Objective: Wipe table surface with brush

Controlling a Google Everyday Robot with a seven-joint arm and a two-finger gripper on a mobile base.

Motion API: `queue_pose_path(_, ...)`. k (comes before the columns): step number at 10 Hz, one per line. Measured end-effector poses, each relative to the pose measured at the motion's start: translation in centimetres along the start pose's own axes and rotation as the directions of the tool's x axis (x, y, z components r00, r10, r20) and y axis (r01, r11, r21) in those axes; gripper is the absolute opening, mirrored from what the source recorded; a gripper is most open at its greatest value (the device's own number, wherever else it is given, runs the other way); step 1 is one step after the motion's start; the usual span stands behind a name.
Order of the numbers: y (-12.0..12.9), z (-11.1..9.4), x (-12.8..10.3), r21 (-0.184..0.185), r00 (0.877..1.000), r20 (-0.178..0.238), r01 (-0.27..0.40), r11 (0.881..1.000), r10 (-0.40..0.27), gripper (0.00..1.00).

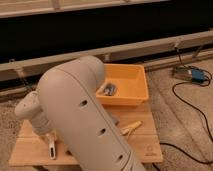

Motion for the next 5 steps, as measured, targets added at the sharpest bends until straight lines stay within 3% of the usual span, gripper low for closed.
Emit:
queue_pose_path(3,-1.0,-3.5,0.9,0.040,0.999,-0.041,0.024,0.999,-0.022,0.06)
queue_pose_path(5,-2.0,-4.6,1.7,0.085,0.993,-0.086,0.093,0.992,-0.085,0.06)
